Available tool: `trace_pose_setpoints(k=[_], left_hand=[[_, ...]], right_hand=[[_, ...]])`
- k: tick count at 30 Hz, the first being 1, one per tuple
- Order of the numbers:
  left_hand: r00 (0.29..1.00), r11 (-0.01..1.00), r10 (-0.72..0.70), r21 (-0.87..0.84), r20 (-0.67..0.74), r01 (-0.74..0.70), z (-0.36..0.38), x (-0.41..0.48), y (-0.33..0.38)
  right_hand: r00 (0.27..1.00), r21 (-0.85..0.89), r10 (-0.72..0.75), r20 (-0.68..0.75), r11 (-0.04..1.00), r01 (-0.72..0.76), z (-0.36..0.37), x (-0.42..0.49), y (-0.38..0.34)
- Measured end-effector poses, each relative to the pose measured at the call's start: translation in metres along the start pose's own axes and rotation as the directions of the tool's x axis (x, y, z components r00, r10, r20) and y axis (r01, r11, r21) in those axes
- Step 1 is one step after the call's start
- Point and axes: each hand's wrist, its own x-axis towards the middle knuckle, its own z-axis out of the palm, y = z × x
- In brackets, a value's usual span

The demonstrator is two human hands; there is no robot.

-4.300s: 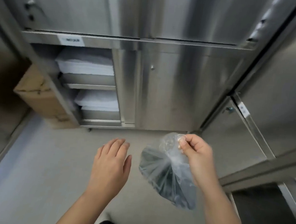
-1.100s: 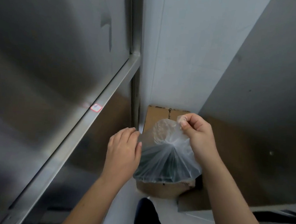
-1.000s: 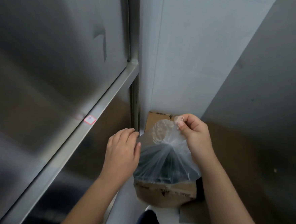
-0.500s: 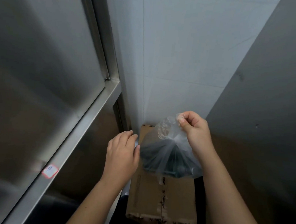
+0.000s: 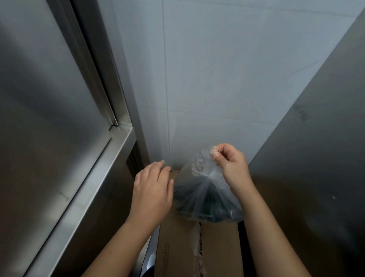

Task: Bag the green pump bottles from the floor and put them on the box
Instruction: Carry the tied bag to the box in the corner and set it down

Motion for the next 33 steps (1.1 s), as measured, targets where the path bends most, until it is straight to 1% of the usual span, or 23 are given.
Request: trace_pose_setpoints(k=[6, 8, 11, 13, 15, 17, 20, 24, 33], left_hand=[[1.000, 1.000, -0.009, 0.013, 0.002, 0.009, 0.012, 0.016, -0.010], [1.000, 1.000, -0.009, 0.012, 0.003, 0.009, 0.017, 0.019, -0.011], [1.000, 1.000, -0.008, -0.001, 0.001, 0.008, 0.025, 0.022, -0.011], [1.000, 1.000, 0.004, -0.009, 0.009, -0.003, 0.029, 0.023, -0.010], [0.999, 1.000, 0.002, -0.015, 0.038, -0.001, 0.034, 0.023, -0.011], [0.998, 1.000, -0.011, -0.017, 0.066, 0.012, 0.040, 0.021, -0.013], [0.996, 1.000, -0.010, -0.003, 0.092, 0.010, 0.047, 0.016, -0.017], [0.992, 0.999, -0.024, -0.044, 0.128, 0.029, 0.056, 0.013, -0.013], [0.980, 0.998, 0.011, -0.065, 0.199, 0.003, 0.066, 0.007, -0.005]], right_hand=[[0.998, 0.017, -0.022, 0.056, 1.000, 0.021, 0.007, 0.030, 0.010], [0.998, -0.009, -0.009, 0.056, 1.000, 0.010, 0.005, 0.037, 0.022], [0.998, -0.058, 0.046, 0.031, 0.997, -0.044, -0.002, 0.044, 0.047], [0.997, -0.057, 0.077, -0.012, 0.995, -0.078, -0.006, 0.048, 0.063], [0.988, 0.012, 0.110, -0.107, 0.994, -0.109, -0.011, 0.053, 0.075], [0.976, 0.036, 0.122, -0.182, 0.992, -0.117, -0.019, 0.059, 0.083], [0.969, -0.013, 0.129, -0.209, 0.991, -0.135, -0.028, 0.064, 0.093], [0.947, -0.007, 0.191, -0.258, 0.980, -0.199, -0.037, 0.060, 0.110], [0.849, 0.000, 0.350, -0.396, 0.925, -0.381, -0.050, 0.036, 0.152]])
